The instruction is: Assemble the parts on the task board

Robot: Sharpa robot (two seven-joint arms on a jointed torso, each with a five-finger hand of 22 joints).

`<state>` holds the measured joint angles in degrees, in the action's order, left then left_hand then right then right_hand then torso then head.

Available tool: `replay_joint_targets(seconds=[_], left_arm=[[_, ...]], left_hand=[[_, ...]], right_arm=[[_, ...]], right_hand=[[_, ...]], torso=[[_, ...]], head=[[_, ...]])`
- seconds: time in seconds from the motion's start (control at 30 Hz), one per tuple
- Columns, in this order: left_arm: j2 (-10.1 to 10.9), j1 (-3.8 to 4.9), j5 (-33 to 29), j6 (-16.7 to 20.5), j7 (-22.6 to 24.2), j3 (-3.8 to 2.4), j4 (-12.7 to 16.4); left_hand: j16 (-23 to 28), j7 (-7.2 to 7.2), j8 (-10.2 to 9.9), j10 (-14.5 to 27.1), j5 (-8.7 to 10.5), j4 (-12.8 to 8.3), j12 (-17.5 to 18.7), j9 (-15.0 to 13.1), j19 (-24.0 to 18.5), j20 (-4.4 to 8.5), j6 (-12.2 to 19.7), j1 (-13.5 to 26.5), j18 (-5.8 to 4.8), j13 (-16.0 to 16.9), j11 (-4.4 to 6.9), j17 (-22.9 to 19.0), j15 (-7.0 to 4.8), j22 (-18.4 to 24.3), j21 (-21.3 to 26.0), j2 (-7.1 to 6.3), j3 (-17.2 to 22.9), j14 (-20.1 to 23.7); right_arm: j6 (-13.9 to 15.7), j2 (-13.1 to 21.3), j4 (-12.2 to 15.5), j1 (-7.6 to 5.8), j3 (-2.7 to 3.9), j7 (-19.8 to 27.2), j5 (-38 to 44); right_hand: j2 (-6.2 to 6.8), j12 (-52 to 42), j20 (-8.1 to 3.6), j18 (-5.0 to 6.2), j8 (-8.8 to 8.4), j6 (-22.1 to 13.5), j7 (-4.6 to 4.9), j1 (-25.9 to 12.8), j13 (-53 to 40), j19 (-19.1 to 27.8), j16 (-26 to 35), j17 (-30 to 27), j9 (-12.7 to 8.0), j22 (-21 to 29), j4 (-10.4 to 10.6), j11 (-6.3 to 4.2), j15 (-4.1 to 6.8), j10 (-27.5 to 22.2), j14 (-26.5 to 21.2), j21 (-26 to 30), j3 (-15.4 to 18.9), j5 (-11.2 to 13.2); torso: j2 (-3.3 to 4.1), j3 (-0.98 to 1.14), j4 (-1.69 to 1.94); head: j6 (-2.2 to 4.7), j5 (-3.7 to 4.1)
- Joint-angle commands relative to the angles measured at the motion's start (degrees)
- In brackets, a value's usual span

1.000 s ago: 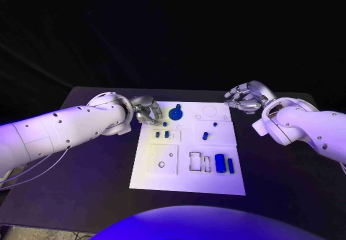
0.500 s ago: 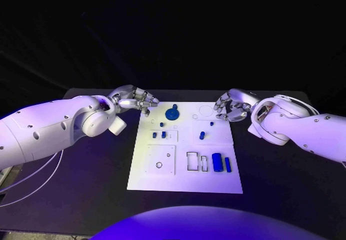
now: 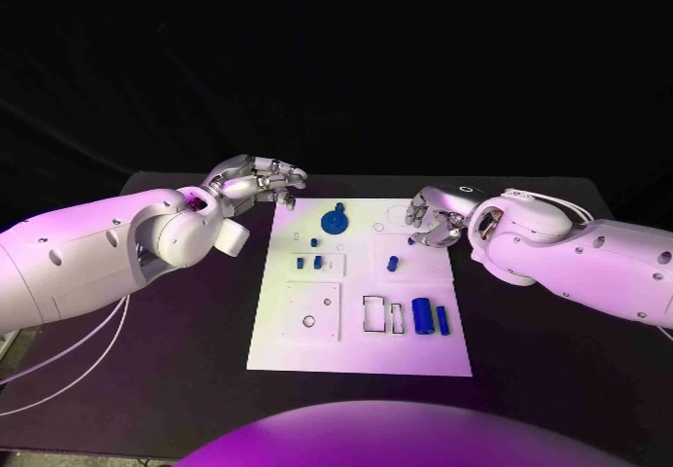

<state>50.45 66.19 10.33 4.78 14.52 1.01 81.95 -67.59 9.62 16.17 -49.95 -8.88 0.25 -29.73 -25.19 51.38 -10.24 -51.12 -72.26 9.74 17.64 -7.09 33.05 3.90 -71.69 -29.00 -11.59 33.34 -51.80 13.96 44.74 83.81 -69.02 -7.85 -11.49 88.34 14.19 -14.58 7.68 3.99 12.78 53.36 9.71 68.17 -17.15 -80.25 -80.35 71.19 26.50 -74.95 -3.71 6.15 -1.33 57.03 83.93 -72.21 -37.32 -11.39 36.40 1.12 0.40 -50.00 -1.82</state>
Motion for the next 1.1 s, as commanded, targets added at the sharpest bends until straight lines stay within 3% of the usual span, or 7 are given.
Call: replay_joint_targets(seconds=[0.03, 0.27, 0.73, 0.8, 0.87, 1.1], left_arm=[[-0.01, -0.03, -2.81, 1.54, 3.31, -0.04, 0.24], [0.12, -0.05, -2.72, 1.86, 3.25, -0.03, 0.37], [0.04, -0.05, -2.16, 2.22, 2.73, -0.03, 0.30], [-0.01, -0.05, -1.89, 2.33, 2.43, -0.03, 0.26], [0.00, -0.05, -1.77, 2.36, 2.28, -0.03, 0.28], [0.02, -0.06, -1.51, 2.50, 2.01, -0.03, 0.30]], left_hand=[[0.35, 0.02, 0.22, -0.56, -0.36, 0.06, -0.28, 0.08, -0.09, 0.24, -0.21, -0.21, 0.73, -0.08, 0.01, -0.10, -0.22, 0.07, 0.22, 0.48, -0.23, 0.11], [0.51, 0.08, 0.13, -0.72, -0.45, 0.10, -0.16, 0.15, 0.03, 0.26, -0.04, -0.20, 0.71, -0.29, -0.02, -0.33, -0.22, 0.20, 0.30, 0.45, -0.26, 0.02], [0.67, 0.21, -0.04, -0.78, -0.51, 0.10, 0.06, 0.26, 0.22, 0.28, 0.34, -0.26, 0.70, -0.60, -0.06, -0.60, -0.22, 0.37, 0.39, 0.39, -0.30, -0.13], [0.73, 0.26, -0.08, -0.82, -0.59, 0.12, 0.17, 0.30, 0.35, 0.29, 0.48, -0.34, 0.70, -0.76, -0.08, -0.74, -0.21, 0.45, 0.41, 0.50, -0.25, -0.24], [0.72, 0.30, -0.09, -0.90, -0.65, 0.13, 0.29, 0.33, 0.81, 0.32, 0.59, -0.42, 0.72, -0.97, -0.09, -0.90, -0.25, 0.47, 0.24, 0.57, -0.27, -0.54], [0.75, 0.32, -0.05, -1.05, -0.66, 0.18, 0.46, 0.36, 1.67, 0.37, 0.70, -0.46, 0.73, -1.31, -0.07, -1.19, -0.29, 0.42, -0.19, 0.59, -0.36, -0.95]], right_arm=[[-2.46, -0.44, -0.25, 0.30, -0.04, -2.03, 3.68], [-3.68, -0.95, -0.43, 0.97, -0.07, -2.25, 3.81], [-4.14, -1.57, -0.95, 1.67, -0.08, -2.24, 3.51], [-4.20, -1.97, -1.36, 2.13, -0.08, -2.51, 3.56], [-4.26, -2.09, -1.46, 2.30, -0.08, -2.62, 3.64], [-4.72, -2.48, -1.64, 2.86, -0.08, -3.81, 5.15]], right_hand=[[0.32, 0.32, 0.00, -0.10, -0.25, 0.45, -0.06, 0.30, 0.19, -0.55, -0.32, 0.17, -0.11, -8.98, -0.09, 0.08, -0.35, 0.46, 0.92, -0.47, 0.22, -0.20], [0.27, 0.53, -0.01, -0.20, -0.30, 0.54, -0.06, 0.33, 0.44, -0.83, -0.47, 0.35, -0.16, -9.16, -0.17, 0.08, -0.34, 0.67, 1.03, -0.93, 0.20, -0.56], [-0.49, 0.96, -0.23, -0.57, 0.09, 1.87, -0.52, 0.47, 1.23, -1.90, -1.07, 1.12, 0.02, -9.86, -0.30, -0.32, -0.03, 2.55, 1.52, -2.71, -0.23, -1.25], [-1.42, 1.26, -0.75, -1.29, 0.70, 3.33, -1.19, 0.76, 1.64, -3.76, -1.73, 2.14, 0.45, -11.09, -0.49, -1.02, 0.60, 5.14, 2.15, -6.05, -0.87, -1.26], [-1.90, 1.69, -1.12, -1.44, 1.02, 4.07, -1.53, 1.28, 1.83, -4.18, -1.81, 2.26, 0.75, -11.39, -0.92, -1.39, 0.98, 6.40, 2.30, -6.75, -1.63, 0.59], [-3.04, 2.19, -1.88, -1.78, 2.15, 6.20, -2.33, 2.47, 1.72, -5.00, -1.69, 2.04, 1.78, -12.02, -2.04, -2.36, 1.77, 9.55, 2.38, -8.26, -2.96, 1.55]], torso=[[0.13, 0.07, 0.14], [0.17, 0.00, -0.04], [0.13, 0.05, 0.05], [0.17, 0.08, 0.03], [0.15, 0.07, 0.00], [0.09, 0.02, -0.05]], head=[[0.00, 0.14], [0.00, -0.04], [0.00, 0.01], [0.00, 0.03], [0.00, 0.06], [0.00, 0.16]])
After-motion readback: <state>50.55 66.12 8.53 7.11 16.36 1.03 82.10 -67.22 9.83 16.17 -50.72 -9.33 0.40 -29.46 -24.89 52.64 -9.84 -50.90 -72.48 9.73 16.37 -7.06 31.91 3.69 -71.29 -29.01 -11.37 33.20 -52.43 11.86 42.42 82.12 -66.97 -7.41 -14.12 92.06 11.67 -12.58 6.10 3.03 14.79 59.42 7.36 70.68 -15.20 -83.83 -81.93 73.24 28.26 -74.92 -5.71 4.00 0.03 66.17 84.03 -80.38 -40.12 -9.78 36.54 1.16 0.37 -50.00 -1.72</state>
